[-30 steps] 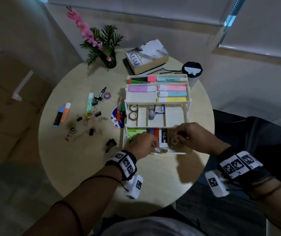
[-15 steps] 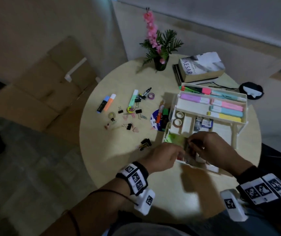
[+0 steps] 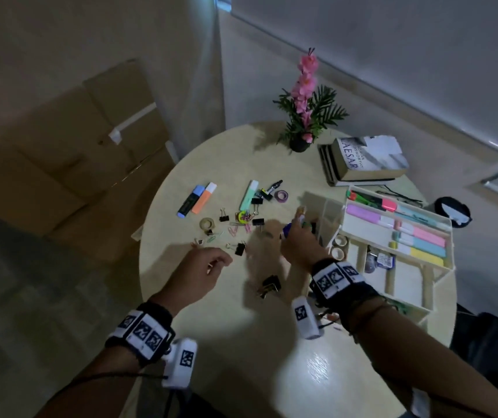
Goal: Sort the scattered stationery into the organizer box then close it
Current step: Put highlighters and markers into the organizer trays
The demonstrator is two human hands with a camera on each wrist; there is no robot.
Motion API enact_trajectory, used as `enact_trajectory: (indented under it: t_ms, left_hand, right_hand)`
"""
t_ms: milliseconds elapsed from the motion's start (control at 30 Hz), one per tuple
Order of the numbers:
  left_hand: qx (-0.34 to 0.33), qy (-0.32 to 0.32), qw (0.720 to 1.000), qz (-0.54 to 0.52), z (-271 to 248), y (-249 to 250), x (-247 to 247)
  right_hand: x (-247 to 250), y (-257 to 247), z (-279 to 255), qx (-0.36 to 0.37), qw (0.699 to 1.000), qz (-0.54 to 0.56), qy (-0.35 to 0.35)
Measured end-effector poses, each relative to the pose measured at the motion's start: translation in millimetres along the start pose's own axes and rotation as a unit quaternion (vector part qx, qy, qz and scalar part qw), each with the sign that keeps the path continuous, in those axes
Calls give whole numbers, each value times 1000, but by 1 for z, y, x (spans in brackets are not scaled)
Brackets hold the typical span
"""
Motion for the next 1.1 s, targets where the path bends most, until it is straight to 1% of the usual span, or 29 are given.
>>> enact_trajectory:
  t_ms: [100,200,300,400,500,600,700,767,833,867,967,1000,1033,1067,1100]
  left_hand:
    - [14,-4,1000,2,-8,-20,11]
    - [21,-15,1000,-7,-14,-40,17]
    - [21,-35,999,-10,-14,-56,20]
    - [19,-57,998,-15,-7,-63,19]
    - [15,-74,997,-26,6,-62,15]
    - [12,-90,995,-28,22,-53,14]
    - [-3,-95,995,-38,41,-40,13]
    - [1,-91,994,-52,59,-34,8]
    - [35,-83,992,-87,77,-26,0]
    - [59,-86,988,-114,85,-17,-2]
    - [119,-139,968,-172,103,19,-13]
    - [119,-157,963,-186,107,31,-18]
    - [111,-166,961,-191,112,42,-24]
    - [99,-172,961,-190,116,53,-30]
    - [92,-177,961,-191,120,62,-36]
  right_hand:
    - [-3,-9,19,-75,996,-35,23]
    - [-10,-13,35,-110,990,-81,35]
    - [-15,-17,43,-112,983,-141,31]
    - [-23,-11,52,-90,981,-160,60]
    - [-31,-6,56,-108,980,-155,69]
    - [-35,-5,57,-103,982,-134,82]
    - [-38,-3,53,-101,989,-57,90]
    - [-36,-7,44,-95,991,-1,99]
    - [-32,-15,28,-64,993,24,97]
    - [-28,-20,18,-30,995,25,96]
    - [-19,-34,-17,95,992,38,76]
    - [-17,-35,-28,137,987,36,73]
    - [-13,-34,-37,165,983,49,71]
    - [-7,-30,-44,183,977,77,80]
    - [0,-25,-50,186,972,113,91]
Point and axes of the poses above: each hand's wrist, its own z-axis towards the middle knuckle, its own x-axis out of the back of the hand, y = z × x, the point moved 3 cm from there along z, towards the middle knuckle, and after that the axes turned 3 degrees about -z, right-handed, at the moved point
